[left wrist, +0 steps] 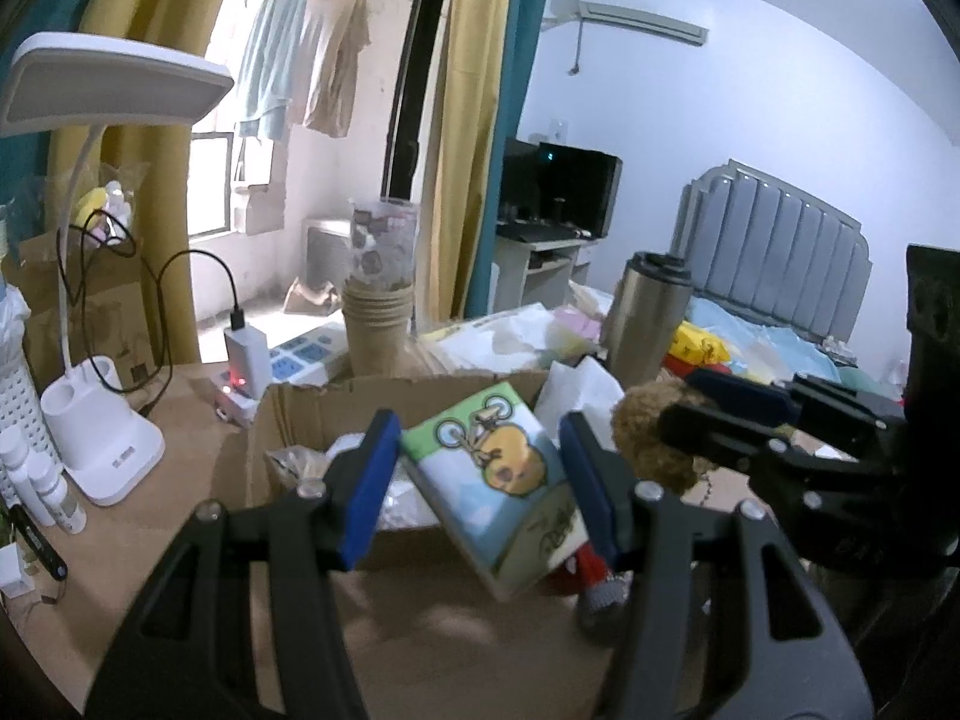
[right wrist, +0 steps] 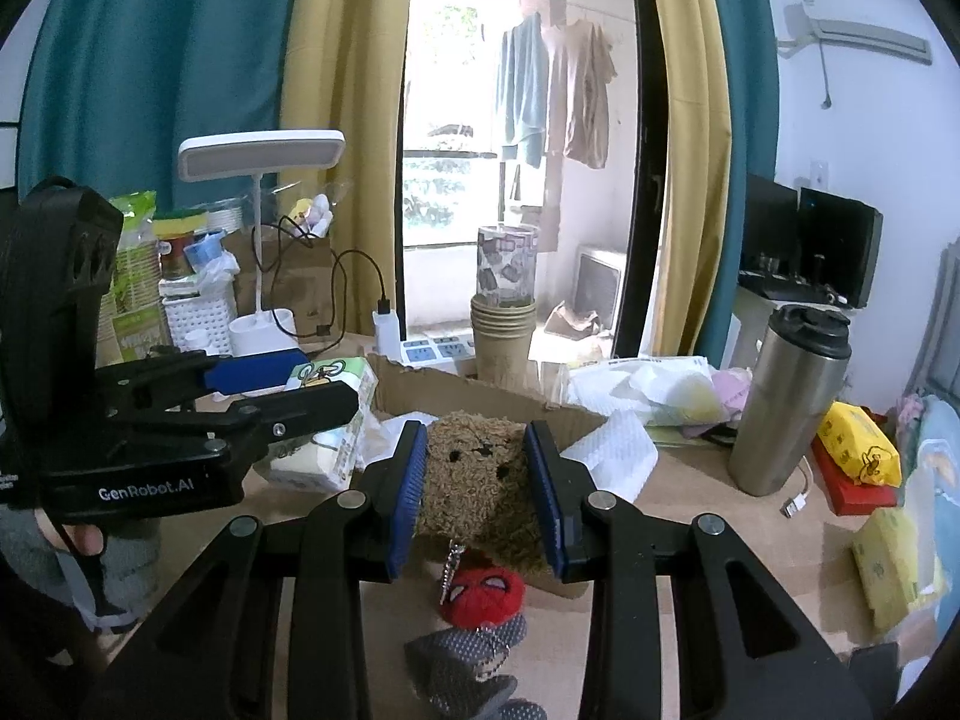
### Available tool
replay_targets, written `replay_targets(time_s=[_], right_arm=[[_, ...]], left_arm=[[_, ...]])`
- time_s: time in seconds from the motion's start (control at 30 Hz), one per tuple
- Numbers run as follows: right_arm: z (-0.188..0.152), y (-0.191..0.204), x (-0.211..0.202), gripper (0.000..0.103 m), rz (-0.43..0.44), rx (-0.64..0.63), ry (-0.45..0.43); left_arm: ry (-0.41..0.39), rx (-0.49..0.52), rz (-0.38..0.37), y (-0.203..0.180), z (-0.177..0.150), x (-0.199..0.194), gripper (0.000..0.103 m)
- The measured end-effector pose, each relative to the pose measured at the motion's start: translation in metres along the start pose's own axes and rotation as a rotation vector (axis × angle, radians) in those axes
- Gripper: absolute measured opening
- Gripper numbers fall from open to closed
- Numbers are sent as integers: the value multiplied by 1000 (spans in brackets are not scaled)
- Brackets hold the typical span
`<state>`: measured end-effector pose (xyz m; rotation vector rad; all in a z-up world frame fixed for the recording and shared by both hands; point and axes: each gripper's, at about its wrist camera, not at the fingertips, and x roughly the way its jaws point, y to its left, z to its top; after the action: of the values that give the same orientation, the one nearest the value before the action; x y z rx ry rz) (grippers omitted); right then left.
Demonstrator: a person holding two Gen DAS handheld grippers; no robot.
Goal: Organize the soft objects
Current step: 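Carry the tissue pack and plush bear with both tools over the box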
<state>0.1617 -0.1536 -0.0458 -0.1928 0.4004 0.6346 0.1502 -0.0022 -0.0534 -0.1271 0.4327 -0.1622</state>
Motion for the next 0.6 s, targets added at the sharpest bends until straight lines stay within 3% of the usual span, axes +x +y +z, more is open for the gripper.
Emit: replay_targets(time_s=[0.6], right_arm=[[6, -11, 34, 36, -7, 38, 22]], left_arm=[[-13, -55, 53, 11, 4, 28, 56]])
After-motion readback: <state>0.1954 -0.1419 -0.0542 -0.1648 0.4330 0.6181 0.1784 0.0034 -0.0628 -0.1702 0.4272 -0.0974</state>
